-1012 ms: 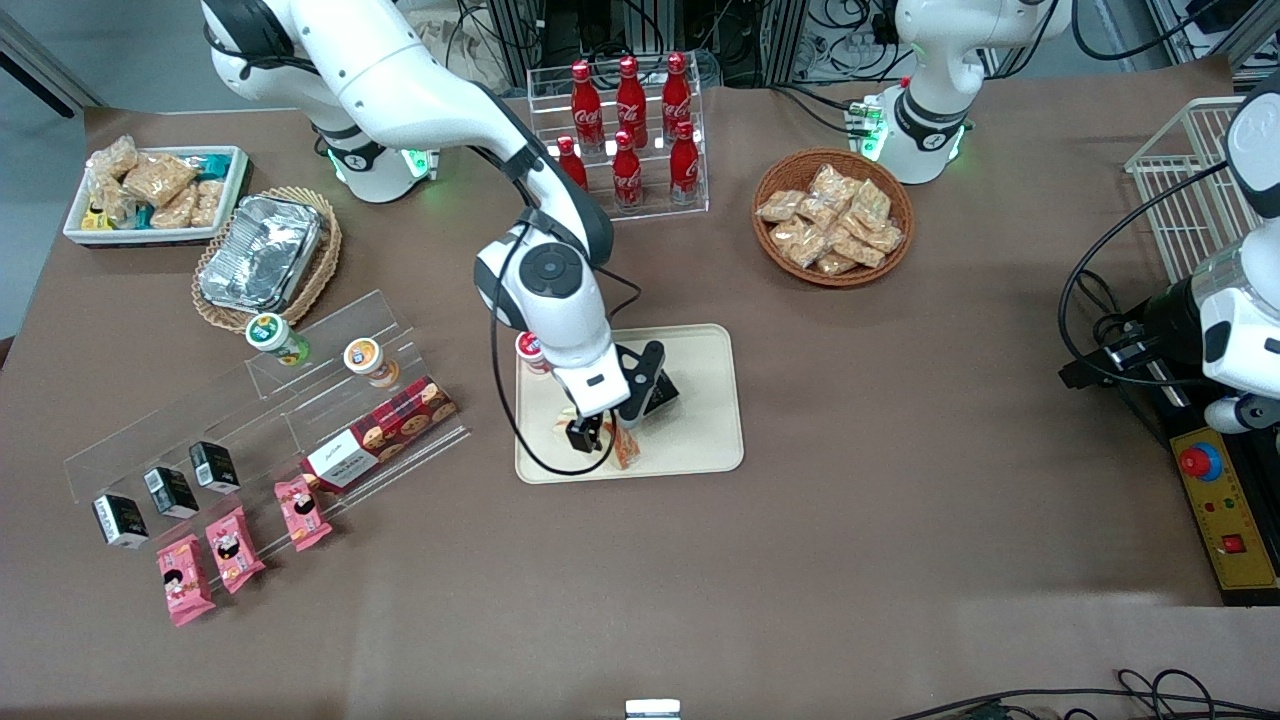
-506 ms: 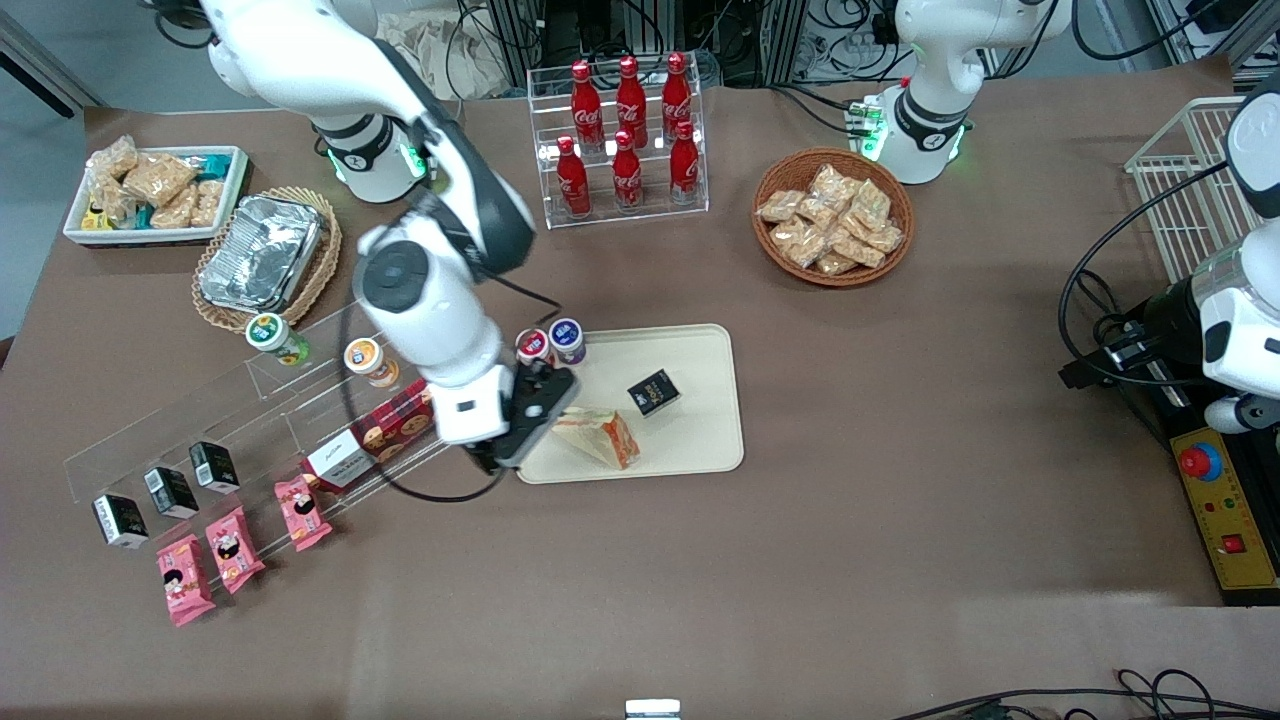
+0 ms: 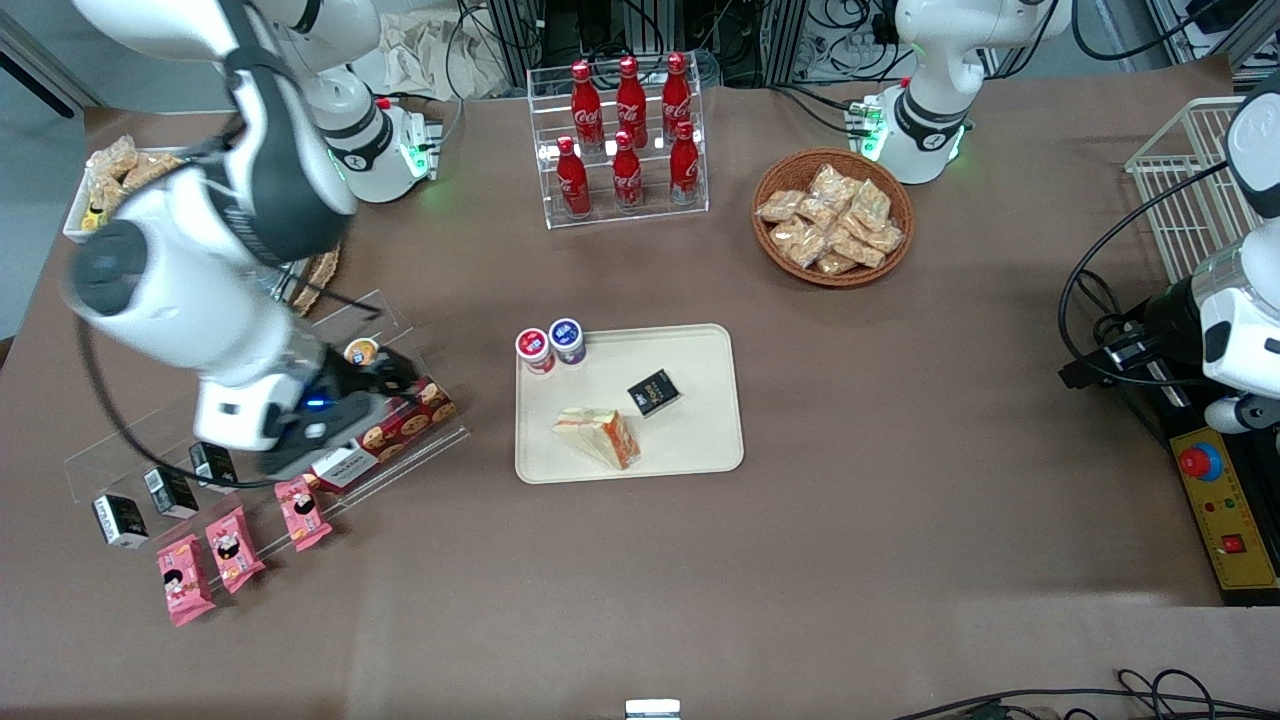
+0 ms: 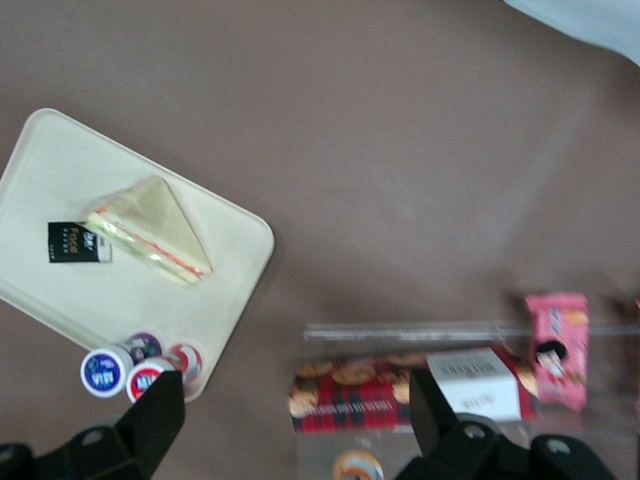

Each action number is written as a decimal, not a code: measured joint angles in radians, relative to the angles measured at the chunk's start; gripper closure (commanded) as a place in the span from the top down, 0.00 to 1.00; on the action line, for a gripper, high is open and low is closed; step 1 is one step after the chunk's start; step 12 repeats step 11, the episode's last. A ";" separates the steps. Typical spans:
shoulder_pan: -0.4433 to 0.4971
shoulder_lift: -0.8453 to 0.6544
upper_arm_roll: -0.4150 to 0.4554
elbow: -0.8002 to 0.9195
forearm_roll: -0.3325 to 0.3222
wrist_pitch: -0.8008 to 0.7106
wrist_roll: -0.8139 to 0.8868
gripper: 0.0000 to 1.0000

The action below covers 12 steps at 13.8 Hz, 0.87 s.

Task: Place sandwich on tray
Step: 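Lower the sandwich onto the tray, open the right gripper and withdraw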

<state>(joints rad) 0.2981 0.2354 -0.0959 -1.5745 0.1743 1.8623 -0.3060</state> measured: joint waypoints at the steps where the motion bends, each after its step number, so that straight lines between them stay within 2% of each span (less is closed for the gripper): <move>1: -0.033 -0.005 0.000 0.013 0.000 -0.032 0.004 1.00; 4: -0.086 -0.036 0.000 0.029 -0.006 -0.087 0.118 1.00; 7: -0.090 -0.086 -0.002 0.034 -0.058 -0.098 0.256 1.00; 12: -0.102 -0.112 -0.047 0.034 -0.073 -0.107 0.281 1.00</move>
